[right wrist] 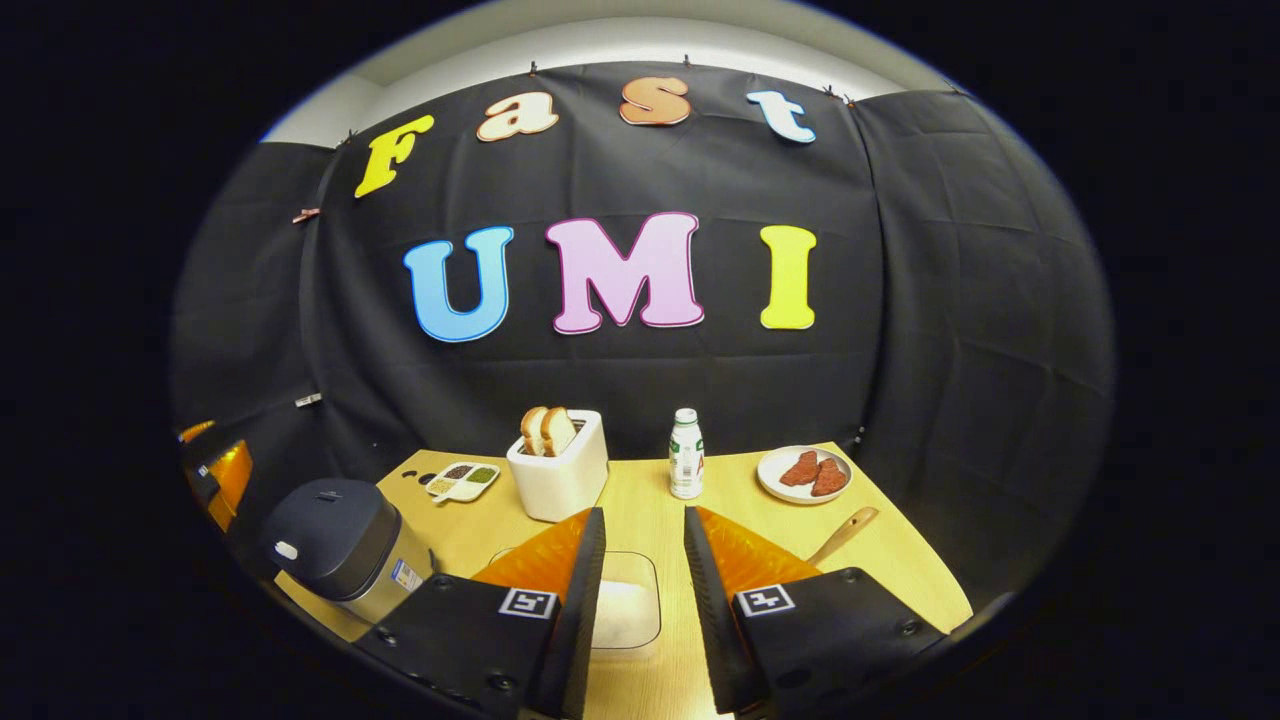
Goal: Close the left gripper, press the button to open the rice cooker; take a wooden spoon from the chopstick holder with the right hand, scoop a spoonful of rice and pour it into the rice cooker, then put the wooden spoon back into the chopstick holder.
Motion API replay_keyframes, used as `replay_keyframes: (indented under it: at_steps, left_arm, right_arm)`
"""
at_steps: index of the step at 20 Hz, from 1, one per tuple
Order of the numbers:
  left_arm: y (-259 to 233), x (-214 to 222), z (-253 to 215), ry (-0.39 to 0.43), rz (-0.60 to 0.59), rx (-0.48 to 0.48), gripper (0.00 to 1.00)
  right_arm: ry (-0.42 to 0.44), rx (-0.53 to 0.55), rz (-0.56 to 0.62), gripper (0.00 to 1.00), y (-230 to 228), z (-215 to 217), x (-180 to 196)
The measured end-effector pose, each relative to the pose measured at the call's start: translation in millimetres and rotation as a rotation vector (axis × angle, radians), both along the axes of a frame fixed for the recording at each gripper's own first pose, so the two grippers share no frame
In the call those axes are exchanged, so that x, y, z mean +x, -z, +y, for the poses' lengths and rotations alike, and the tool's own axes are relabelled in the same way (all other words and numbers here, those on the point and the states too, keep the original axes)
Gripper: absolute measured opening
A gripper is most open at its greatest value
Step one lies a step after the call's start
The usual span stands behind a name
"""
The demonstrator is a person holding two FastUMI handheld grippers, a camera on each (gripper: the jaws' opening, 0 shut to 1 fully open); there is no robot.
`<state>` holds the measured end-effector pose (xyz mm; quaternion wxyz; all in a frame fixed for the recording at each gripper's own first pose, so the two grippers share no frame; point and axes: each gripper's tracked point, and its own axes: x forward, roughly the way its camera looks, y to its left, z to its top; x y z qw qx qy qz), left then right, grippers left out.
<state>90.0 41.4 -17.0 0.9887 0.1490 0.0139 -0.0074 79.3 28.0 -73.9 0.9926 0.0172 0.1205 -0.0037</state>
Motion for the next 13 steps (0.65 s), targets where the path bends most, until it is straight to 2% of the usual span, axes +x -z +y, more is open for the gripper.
replay_keyframes:
  at_steps: [4, 7, 10, 13]
  left_arm:
    - [-23.2, -6.9, -35.7, 0.108, -0.036, -0.042, 0.96]
    - [-39.8, -9.1, -47.8, 0.163, -0.061, -0.039, 0.96]
    - [-47.9, -10.1, -52.1, 0.192, -0.045, -0.086, 0.96]
    - [-63.2, -8.2, -49.2, 0.19, -0.059, -0.088, 0.96]
  right_arm:
    - [0.029, -0.009, -0.002, 0.51, -2.3, -1.8, -7.9]
    - [0.047, -0.005, -0.01, 0.53, -5.3, -1.1, -11.3]
    - [0.058, 0.01, -0.014, 0.55, -10.1, 0.8, -12.6]
    - [0.063, 0.03, -0.026, 0.55, -19.3, 2.7, -12.2]
